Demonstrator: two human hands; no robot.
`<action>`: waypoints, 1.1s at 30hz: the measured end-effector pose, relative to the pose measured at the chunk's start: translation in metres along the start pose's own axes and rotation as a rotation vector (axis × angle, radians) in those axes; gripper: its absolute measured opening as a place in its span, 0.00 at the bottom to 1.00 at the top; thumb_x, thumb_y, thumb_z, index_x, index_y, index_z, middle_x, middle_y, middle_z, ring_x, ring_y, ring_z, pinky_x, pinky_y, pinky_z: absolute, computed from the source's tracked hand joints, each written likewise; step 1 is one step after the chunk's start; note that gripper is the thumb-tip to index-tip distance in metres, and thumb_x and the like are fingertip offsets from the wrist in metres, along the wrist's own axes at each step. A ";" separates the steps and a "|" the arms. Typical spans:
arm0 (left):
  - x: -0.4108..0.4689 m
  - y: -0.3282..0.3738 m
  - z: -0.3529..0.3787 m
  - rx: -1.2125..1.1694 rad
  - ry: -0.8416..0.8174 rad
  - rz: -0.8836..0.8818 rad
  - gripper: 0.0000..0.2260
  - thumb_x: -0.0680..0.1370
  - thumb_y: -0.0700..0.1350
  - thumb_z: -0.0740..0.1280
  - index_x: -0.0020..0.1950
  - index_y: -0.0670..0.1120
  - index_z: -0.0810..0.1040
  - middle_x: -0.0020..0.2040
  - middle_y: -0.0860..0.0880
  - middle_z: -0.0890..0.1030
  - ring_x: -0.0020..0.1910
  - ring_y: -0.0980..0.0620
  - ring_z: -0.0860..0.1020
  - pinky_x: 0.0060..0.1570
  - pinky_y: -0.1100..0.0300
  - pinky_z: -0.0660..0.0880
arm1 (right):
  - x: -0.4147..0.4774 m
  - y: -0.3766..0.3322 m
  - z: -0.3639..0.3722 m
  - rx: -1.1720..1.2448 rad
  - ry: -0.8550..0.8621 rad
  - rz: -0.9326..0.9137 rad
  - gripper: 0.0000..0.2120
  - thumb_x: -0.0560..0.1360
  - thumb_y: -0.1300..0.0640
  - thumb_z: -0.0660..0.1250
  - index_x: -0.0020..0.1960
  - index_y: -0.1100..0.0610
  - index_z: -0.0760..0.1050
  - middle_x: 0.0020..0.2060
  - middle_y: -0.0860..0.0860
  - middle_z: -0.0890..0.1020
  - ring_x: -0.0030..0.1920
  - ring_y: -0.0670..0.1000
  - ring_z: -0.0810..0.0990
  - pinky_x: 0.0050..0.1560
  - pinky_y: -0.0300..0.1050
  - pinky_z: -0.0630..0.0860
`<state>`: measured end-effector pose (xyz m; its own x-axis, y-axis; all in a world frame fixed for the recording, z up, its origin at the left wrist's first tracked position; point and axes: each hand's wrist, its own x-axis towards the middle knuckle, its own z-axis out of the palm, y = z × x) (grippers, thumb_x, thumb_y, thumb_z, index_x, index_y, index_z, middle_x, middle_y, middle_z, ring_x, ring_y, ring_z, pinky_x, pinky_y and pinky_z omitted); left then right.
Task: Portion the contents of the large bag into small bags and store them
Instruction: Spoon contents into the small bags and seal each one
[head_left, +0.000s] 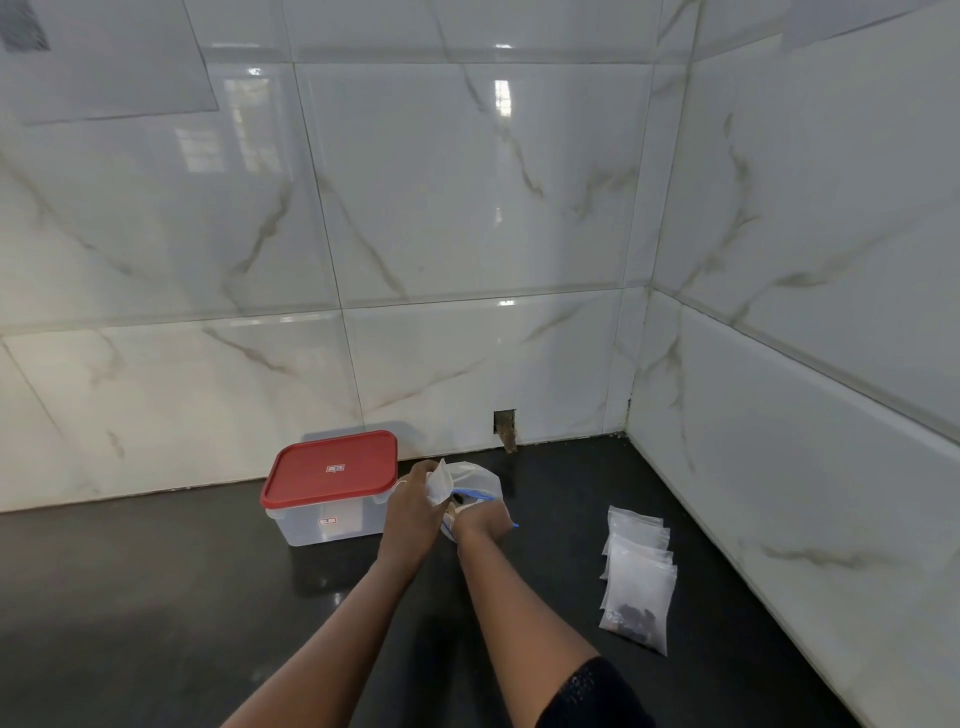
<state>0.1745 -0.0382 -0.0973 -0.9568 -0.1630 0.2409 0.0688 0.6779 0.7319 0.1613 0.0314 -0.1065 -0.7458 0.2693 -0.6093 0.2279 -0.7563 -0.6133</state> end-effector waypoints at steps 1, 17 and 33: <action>0.001 0.000 0.000 0.005 0.001 0.002 0.20 0.76 0.42 0.68 0.67 0.43 0.68 0.62 0.43 0.76 0.60 0.47 0.74 0.54 0.63 0.68 | -0.001 0.000 0.000 -0.032 0.046 -0.023 0.15 0.79 0.63 0.57 0.65 0.66 0.70 0.57 0.61 0.77 0.59 0.59 0.78 0.57 0.48 0.77; 0.003 0.007 -0.001 -0.031 0.010 -0.013 0.27 0.71 0.45 0.73 0.67 0.42 0.68 0.61 0.42 0.76 0.58 0.45 0.74 0.55 0.57 0.71 | 0.019 -0.036 -0.022 -0.940 0.145 -0.330 0.12 0.78 0.64 0.62 0.61 0.63 0.73 0.57 0.57 0.78 0.52 0.54 0.82 0.46 0.40 0.80; 0.000 0.001 -0.003 -0.016 0.046 -0.057 0.31 0.67 0.50 0.76 0.64 0.45 0.66 0.60 0.43 0.74 0.58 0.44 0.73 0.56 0.48 0.72 | 0.002 -0.090 -0.051 -1.110 0.050 -0.378 0.08 0.74 0.60 0.69 0.51 0.63 0.80 0.41 0.54 0.83 0.38 0.46 0.82 0.30 0.32 0.75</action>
<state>0.1752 -0.0397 -0.0951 -0.9453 -0.2336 0.2276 0.0199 0.6553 0.7551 0.1713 0.1305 -0.0777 -0.8632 0.4071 -0.2986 0.4367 0.3052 -0.8463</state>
